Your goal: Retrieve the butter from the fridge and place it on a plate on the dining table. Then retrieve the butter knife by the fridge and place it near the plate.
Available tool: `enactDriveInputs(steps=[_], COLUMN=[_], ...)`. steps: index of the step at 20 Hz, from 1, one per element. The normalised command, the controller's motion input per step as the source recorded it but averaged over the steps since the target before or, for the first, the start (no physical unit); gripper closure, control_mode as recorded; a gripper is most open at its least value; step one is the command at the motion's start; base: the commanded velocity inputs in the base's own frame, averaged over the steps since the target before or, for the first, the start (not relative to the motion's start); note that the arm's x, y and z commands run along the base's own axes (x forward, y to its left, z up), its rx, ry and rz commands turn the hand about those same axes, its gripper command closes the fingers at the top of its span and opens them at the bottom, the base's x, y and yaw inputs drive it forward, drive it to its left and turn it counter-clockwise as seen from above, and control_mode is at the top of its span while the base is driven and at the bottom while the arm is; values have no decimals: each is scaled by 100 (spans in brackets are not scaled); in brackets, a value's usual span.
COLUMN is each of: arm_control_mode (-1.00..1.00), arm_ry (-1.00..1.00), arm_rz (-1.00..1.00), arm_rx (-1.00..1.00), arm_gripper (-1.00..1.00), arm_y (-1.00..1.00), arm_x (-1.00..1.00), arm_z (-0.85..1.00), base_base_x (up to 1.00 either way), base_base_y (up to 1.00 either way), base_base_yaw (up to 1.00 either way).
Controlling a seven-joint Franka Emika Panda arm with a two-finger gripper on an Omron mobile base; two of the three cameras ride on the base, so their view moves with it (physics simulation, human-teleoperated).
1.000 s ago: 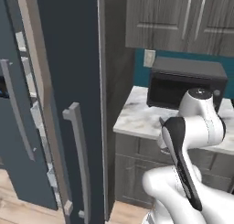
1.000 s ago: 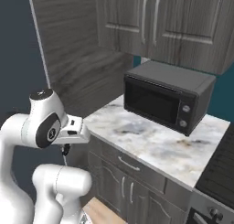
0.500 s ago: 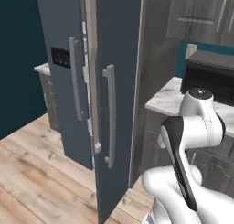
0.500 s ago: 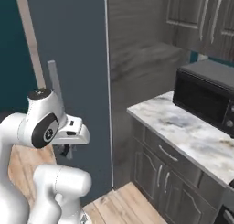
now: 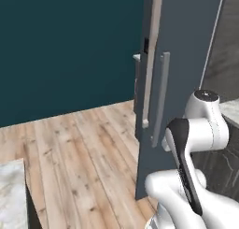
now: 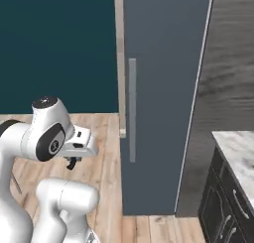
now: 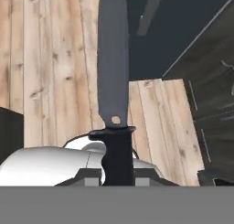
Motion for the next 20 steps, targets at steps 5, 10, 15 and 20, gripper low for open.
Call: enactDriveInputs(steps=[5,10,15,20], arm_control_mode=[100,100,100,100], arm_ry=[0,0,0,0], arm_rz=[0,0,0,0], arm_rx=[0,0,0,0], arm_gripper=[100,100,100,100], arm_y=[0,0,0,0], arm_x=[0,0,0,0], arm_z=[0,0,0,0], base_base_x=[-68,3,45,85], base_base_y=[2,53,70,39], base_base_yaw=[77,28,-5,-21])
